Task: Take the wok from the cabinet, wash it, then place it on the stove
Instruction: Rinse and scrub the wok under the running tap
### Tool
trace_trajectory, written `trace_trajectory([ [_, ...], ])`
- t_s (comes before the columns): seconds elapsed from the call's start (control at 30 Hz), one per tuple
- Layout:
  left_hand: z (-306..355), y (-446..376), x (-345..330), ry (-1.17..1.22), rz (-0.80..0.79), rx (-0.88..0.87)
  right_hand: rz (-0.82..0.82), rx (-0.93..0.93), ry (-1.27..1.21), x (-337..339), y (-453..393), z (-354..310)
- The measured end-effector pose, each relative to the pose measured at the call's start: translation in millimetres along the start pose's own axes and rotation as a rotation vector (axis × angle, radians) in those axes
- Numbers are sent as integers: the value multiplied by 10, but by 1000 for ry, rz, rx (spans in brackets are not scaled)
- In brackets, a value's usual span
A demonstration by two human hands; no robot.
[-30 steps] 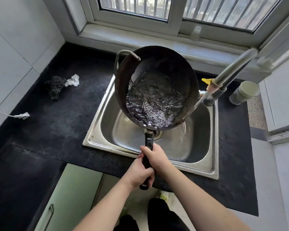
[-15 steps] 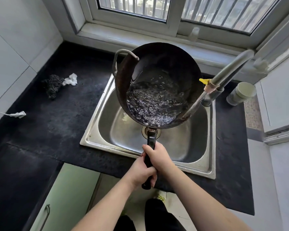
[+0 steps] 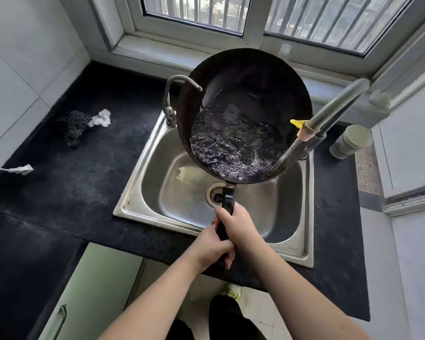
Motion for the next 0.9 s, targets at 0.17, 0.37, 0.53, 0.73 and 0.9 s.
trace_trajectory([
  [0.17, 44, -128, 0, 5, -9, -13, 33, 28, 34, 78, -76, -81],
  [0.37, 8, -176, -98, 38, -45, -7, 86, 40, 62, 196, -63, -36],
  [0.53, 30, -193, -194, 79, -104, -19, 145, 13, 131, 297, -34, -6],
  [0.73, 61, -176, -330, 151, -123, -54, 199, -4, 243, 419, 23, 18],
  [0.9, 9, -156, -342, 160, -92, -49, 184, -35, 231, 405, 47, 64],
])
Point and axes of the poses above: each hand's wrist, its own y-axis away from the middle knuckle, its own x-axis out of the back of the hand, z = x × y, the point moved 8 cm from there along -y, towards the middle knuckle, and after that the axes turned 13 degrees about -y, right-handed, at the moved point
